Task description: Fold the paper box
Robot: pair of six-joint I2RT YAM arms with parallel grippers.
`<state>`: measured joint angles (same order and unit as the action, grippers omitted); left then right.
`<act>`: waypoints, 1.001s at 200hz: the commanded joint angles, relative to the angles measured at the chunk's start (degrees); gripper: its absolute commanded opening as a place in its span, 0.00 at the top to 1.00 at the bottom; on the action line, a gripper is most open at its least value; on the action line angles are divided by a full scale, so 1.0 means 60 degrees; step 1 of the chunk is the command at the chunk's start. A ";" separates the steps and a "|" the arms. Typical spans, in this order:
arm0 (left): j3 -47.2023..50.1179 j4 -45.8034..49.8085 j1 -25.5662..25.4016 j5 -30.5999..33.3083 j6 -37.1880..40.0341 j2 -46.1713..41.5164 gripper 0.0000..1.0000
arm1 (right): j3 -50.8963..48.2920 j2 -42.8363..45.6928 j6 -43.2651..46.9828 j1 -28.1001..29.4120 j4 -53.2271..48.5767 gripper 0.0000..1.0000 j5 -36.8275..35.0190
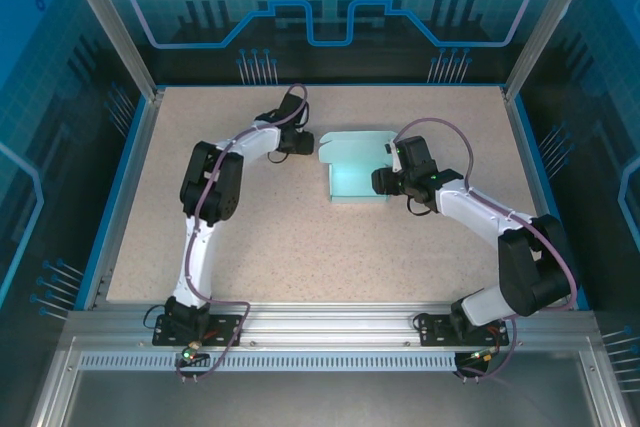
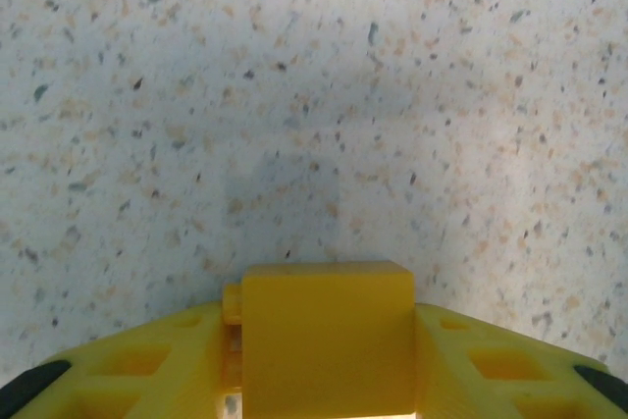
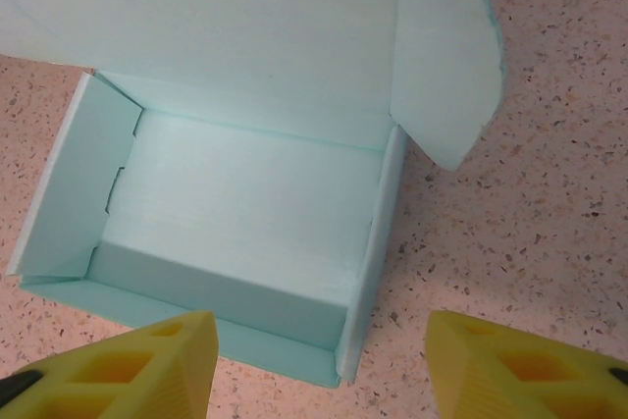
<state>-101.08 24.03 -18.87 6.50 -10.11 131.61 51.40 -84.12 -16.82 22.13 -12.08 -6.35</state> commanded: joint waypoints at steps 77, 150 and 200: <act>0.5524 -0.2725 -0.0273 0.0079 -0.0722 -0.6628 0.55 | 0.0131 0.1124 0.0492 0.0014 -0.1060 0.36 0.0383; 0.6578 -0.3670 -0.4056 0.0488 -0.0266 -0.7225 0.56 | -0.0782 0.1480 -0.0428 -0.0847 -0.0696 0.25 0.0422; 0.4514 -0.3093 -0.4912 0.0815 0.0186 -0.4507 0.56 | -0.2041 0.2572 -0.1264 -0.2273 -0.0354 0.25 0.1315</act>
<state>-68.62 4.21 -48.64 9.28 -11.29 100.25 42.24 -73.12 -20.60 12.60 -15.70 -2.00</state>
